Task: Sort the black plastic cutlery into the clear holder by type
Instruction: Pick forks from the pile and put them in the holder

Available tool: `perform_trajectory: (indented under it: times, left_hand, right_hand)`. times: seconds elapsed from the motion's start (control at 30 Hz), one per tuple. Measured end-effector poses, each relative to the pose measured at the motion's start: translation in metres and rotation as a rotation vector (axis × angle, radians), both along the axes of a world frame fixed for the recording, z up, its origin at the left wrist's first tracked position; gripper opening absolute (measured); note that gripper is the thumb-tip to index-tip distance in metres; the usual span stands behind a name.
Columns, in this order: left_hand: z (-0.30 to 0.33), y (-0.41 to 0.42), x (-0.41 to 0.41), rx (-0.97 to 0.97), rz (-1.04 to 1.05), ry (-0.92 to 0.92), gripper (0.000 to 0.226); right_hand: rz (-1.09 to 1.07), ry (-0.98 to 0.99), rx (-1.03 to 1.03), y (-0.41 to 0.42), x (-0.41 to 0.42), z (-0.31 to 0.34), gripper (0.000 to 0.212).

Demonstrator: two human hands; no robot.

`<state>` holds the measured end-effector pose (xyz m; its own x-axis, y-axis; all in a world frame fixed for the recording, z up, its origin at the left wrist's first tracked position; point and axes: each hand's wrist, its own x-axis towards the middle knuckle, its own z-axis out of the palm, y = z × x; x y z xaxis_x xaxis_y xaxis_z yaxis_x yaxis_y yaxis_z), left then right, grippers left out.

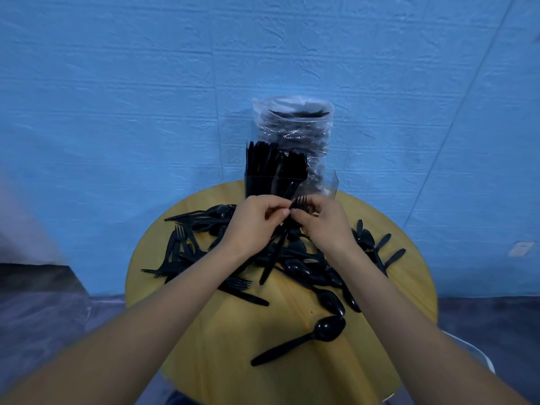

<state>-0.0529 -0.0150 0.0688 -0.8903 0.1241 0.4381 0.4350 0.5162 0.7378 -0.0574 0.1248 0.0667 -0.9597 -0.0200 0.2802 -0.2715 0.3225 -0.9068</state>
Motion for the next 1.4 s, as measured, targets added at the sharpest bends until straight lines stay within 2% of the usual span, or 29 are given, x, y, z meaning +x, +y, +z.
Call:
perform_trajectory:
  times: [0.1, 0.2, 0.23, 0.33, 0.43, 0.5, 0.63, 0.83, 1.0, 1.13, 1.27, 1.4]
  left_hand:
    - [-0.002, -0.008, -0.003, 0.084, -0.035, -0.086, 0.01]
    - [0.0, -0.02, -0.006, 0.196, -0.175, -0.287, 0.013]
    - [0.001, -0.024, -0.008, 0.165, -0.223, -0.352, 0.015]
    - [0.007, -0.027, -0.007, -0.153, -0.334, -0.475, 0.018]
    - [0.013, -0.025, -0.005, -0.301, -0.409, -0.593, 0.032]
    - [0.015, -0.025, -0.005, -0.358, -0.451, -0.63, 0.031]
    - [0.017, -0.028, -0.007, -0.449, -0.42, -0.544, 0.029]
    - [-0.002, -0.003, 0.002, -0.628, -0.164, -0.221, 0.023]
    - [-0.012, 0.007, 0.01, -0.492, -0.125, -0.25, 0.024]
    - [-0.013, 0.005, 0.013, -0.627, -0.145, -0.274, 0.031]
    - [-0.015, -0.005, 0.012, -0.679, -0.095, -0.287, 0.034]
    - [-0.017, -0.004, 0.018, -0.687, -0.036, -0.253, 0.052]
  right_hand:
    - [0.04, -0.069, -0.037, 0.001, -0.002, -0.004, 0.005]
    - [0.148, -0.107, -0.063, 0.006, -0.002, -0.005, 0.004]
    - [0.179, -0.108, -0.052, 0.007, -0.001, -0.005, 0.005]
    - [0.218, -0.116, -0.003, 0.009, -0.001, -0.008, 0.009]
    - [0.25, -0.12, -0.02, 0.013, -0.002, -0.011, 0.011]
    - [0.261, -0.13, -0.024, 0.016, -0.002, -0.013, 0.01]
    - [0.196, -0.121, -0.01, 0.018, -0.001, -0.013, 0.007]
    - [-0.038, -0.068, 0.009, 0.005, -0.008, -0.02, 0.014]
    - [-0.125, -0.005, 0.034, -0.007, -0.008, -0.027, 0.015]
    - [-0.129, 0.008, 0.062, -0.012, -0.006, -0.03, 0.01]
    - [-0.009, 0.023, 0.007, -0.015, 0.0, -0.029, 0.027]
    - [0.015, 0.083, 0.038, -0.024, 0.006, -0.031, 0.034]
